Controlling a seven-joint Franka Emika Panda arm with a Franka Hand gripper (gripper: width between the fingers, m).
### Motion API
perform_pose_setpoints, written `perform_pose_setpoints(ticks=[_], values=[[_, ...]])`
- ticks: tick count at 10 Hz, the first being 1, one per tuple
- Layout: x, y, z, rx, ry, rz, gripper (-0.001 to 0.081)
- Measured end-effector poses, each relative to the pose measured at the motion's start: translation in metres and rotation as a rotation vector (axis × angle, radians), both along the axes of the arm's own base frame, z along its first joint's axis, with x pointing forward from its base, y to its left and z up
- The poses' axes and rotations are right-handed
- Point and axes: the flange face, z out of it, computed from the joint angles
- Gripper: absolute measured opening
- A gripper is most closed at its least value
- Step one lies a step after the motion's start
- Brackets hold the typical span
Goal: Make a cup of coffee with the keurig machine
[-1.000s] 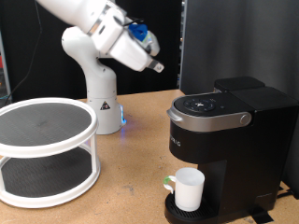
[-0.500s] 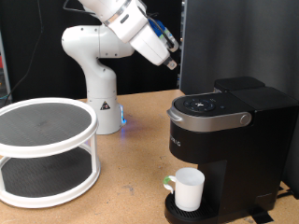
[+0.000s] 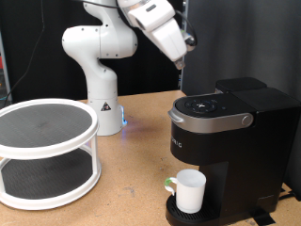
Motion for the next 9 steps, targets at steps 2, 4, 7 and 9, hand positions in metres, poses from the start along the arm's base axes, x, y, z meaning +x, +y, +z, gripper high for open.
perform_pose_setpoints(ticks=[2, 4, 7, 9], values=[[0.008, 0.011, 0.015, -0.001, -0.017, -0.055, 0.0803], [0.018, 0.018, 0.026, -0.004, -0.038, -0.094, 0.0803], [0.038, 0.023, 0.032, -0.008, -0.053, -0.137, 0.0803], [0.054, 0.025, 0.033, -0.005, -0.042, -0.156, 0.0803]])
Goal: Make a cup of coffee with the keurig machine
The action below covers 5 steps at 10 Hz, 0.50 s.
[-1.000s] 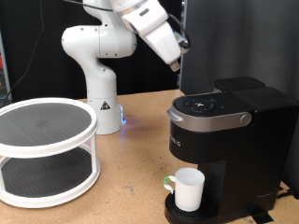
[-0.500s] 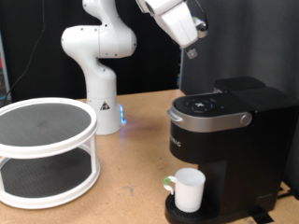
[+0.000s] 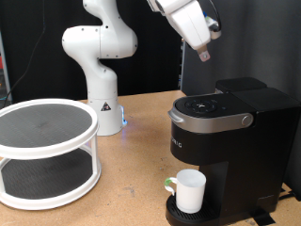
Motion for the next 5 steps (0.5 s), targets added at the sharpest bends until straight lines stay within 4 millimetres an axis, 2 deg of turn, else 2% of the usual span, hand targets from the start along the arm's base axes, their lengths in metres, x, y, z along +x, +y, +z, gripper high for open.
perform_pose_setpoints(ticks=[5], values=[[0.035, -0.001, -0.010, -0.031, 0.011, 0.012, 0.0803]])
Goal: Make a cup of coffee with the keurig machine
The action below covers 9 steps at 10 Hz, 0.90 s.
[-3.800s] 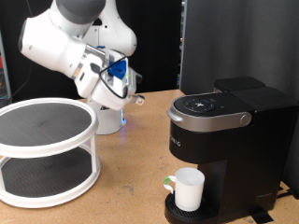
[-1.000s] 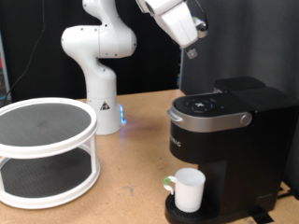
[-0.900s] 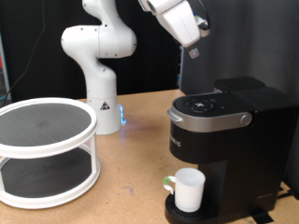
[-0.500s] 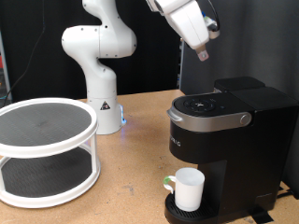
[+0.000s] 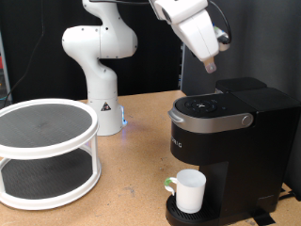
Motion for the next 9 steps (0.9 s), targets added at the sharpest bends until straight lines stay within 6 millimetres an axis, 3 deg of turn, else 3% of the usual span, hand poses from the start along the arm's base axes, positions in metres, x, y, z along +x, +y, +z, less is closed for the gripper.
perform_pose_setpoints(ticks=[3, 9], values=[[0.010, 0.008, -0.004, -0.111, 0.018, 0.057, 0.0803], [0.016, 0.026, -0.011, -0.149, 0.029, 0.093, 0.0803]])
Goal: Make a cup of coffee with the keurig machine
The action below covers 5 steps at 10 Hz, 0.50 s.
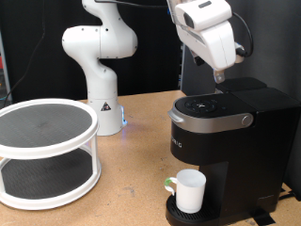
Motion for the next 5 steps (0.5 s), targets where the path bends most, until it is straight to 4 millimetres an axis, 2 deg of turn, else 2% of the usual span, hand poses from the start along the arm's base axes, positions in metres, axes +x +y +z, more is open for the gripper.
perform_pose_setpoints(ticks=[3, 5], values=[[0.003, 0.005, -0.010, -0.087, -0.002, 0.021, 0.0803], [0.006, 0.006, -0.016, -0.097, -0.002, 0.024, 0.0550]])
